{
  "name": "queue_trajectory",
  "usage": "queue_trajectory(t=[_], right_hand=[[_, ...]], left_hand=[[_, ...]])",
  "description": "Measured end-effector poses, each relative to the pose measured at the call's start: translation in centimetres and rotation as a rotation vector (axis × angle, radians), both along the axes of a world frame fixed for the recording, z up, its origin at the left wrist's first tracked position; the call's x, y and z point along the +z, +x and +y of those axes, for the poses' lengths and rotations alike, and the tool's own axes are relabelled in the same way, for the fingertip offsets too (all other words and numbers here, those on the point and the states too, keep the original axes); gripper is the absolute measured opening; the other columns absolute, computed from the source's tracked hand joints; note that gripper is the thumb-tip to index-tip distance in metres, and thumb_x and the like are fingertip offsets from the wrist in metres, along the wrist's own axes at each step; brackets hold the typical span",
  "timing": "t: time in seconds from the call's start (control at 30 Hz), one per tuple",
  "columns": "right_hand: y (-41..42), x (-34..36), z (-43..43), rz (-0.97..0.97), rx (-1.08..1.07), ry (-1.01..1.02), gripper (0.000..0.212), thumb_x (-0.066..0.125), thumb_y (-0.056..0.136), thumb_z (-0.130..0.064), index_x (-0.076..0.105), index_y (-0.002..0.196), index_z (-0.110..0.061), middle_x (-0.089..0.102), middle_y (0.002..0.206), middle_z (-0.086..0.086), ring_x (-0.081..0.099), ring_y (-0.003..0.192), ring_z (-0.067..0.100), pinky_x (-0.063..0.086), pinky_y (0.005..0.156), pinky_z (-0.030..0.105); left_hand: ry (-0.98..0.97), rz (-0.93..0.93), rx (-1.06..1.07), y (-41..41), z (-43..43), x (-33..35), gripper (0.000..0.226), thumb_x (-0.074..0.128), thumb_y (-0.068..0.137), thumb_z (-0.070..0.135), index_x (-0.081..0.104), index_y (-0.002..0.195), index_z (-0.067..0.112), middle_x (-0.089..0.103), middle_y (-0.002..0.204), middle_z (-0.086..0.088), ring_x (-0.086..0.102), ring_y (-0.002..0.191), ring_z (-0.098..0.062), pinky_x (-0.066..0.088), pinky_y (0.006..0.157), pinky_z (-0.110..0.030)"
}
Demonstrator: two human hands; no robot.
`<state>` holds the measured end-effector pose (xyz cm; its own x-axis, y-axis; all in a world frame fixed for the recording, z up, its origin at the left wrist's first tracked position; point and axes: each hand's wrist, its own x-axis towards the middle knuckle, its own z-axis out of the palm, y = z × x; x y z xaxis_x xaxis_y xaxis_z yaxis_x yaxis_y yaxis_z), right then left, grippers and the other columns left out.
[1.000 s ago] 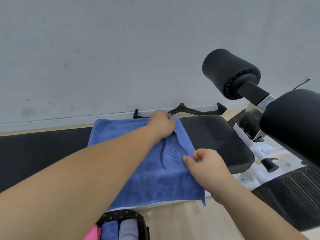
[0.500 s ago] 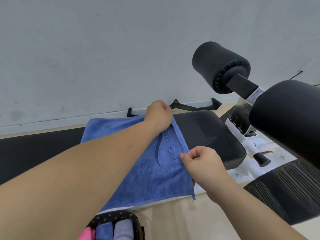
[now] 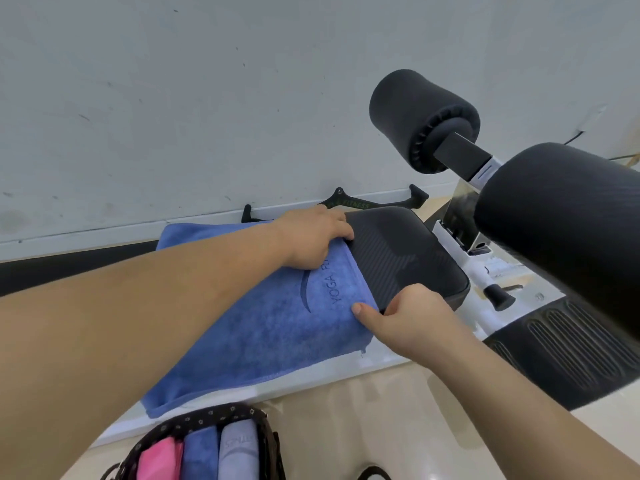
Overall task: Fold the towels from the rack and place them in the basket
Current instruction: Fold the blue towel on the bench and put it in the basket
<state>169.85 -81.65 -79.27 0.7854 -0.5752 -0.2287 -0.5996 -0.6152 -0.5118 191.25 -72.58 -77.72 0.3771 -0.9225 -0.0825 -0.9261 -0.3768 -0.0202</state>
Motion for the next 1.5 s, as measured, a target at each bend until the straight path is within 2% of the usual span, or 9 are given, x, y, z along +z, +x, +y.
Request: queue_trajectory(t=[0.23,0.37,0.53,0.63,0.77,0.97,1.1,1.33,1.5], right_hand=[[-0.8,-1.5,0.5,-0.064,0.000,0.376,0.053,0.082,0.082,-0.031,0.039,0.055,-0.015,0.034,0.054,0.000,0.031,0.051,0.015,0.027,0.051,0.025],[-1.0,-0.3,0.9,-0.197,0.021,0.500,0.030,0.074,0.081,-0.021,0.049,0.067,-0.011,0.041,0.068,0.007,0.039,0.066,0.019,0.035,0.062,0.033],[-0.9,3.3,2.2,-0.503,-0.053,0.472,0.019,0.070,0.081,-0.012,0.052,0.075,-0.014,0.044,0.062,0.000,0.039,0.060,0.017,0.039,0.051,0.025],[-0.6,5.7,3.7,-0.691,-0.085,0.522,0.017,0.071,0.086,-0.013,0.055,0.081,-0.014,0.052,0.066,0.003,0.045,0.061,0.017,0.041,0.051,0.024],[0.0,8.7,6.6,-0.910,-0.127,0.568,0.013,0.076,0.087,-0.017,0.065,0.092,-0.020,0.071,0.095,0.011,0.064,0.081,0.019,0.057,0.076,0.042],[-0.1,13.3,11.0,-1.100,-0.076,0.750,0.007,0.074,0.094,-0.012,0.068,0.097,-0.014,0.073,0.085,0.002,0.067,0.078,0.015,0.053,0.069,0.029],[-0.5,15.2,13.1,-1.116,-0.043,0.941,0.010,0.074,0.092,-0.006,0.067,0.098,-0.010,0.072,0.091,0.006,0.068,0.086,0.020,0.054,0.078,0.035],[-0.7,15.1,16.6,-1.074,-0.063,0.753,0.013,0.077,0.089,-0.004,0.068,0.087,-0.014,0.074,0.088,0.003,0.071,0.081,0.013,0.056,0.072,0.025],[0.2,14.1,16.5,-0.849,-0.044,0.724,0.017,0.080,0.088,-0.009,0.064,0.085,-0.014,0.069,0.089,0.008,0.065,0.081,0.021,0.051,0.070,0.031]], left_hand=[[0.050,-0.238,0.018,-1.3,1.0,1.9,0.027,0.056,0.084,0.030,0.068,0.108,0.030,0.047,0.098,0.009,0.050,0.103,-0.020,0.044,0.082,-0.036],[-0.014,-0.351,0.047,-1.6,3.4,3.2,0.018,0.056,0.083,0.040,0.067,0.091,0.028,0.054,0.104,0.005,0.046,0.107,-0.022,0.036,0.090,-0.038],[-0.254,-0.183,0.237,-2.0,8.5,7.9,0.024,0.061,0.080,0.034,0.047,0.065,0.022,0.055,0.071,0.005,0.053,0.081,-0.024,0.035,0.069,-0.033],[-0.441,0.040,0.406,-2.6,12.1,11.0,0.019,0.063,0.080,0.024,0.049,0.069,0.018,0.055,0.066,0.002,0.049,0.064,-0.019,0.036,0.054,-0.030],[-0.621,0.114,0.469,-4.0,17.0,14.7,0.011,0.061,0.079,0.017,0.051,0.075,0.018,0.059,0.075,0.001,0.051,0.068,-0.019,0.043,0.059,-0.032],[-0.823,0.231,0.499,-6.4,24.3,19.4,0.013,0.056,0.080,0.006,0.060,0.087,0.017,0.069,0.086,-0.003,0.060,0.074,-0.017,0.052,0.067,-0.034],[-0.828,0.209,0.508,-7.9,28.8,20.9,0.020,0.054,0.091,0.003,0.065,0.096,0.019,0.072,0.091,0.002,0.065,0.079,-0.015,0.052,0.069,-0.023],[-0.680,0.156,0.452,-10.3,34.7,17.3,0.022,0.059,0.094,0.012,0.054,0.100,0.032,0.067,0.096,0.011,0.064,0.085,-0.012,0.052,0.072,-0.028],[-0.622,0.139,0.432,-11.0,36.3,15.9,0.027,0.058,0.096,0.011,0.050,0.099,0.036,0.064,0.100,0.015,0.062,0.076,-0.009,0.050,0.067,-0.027]])
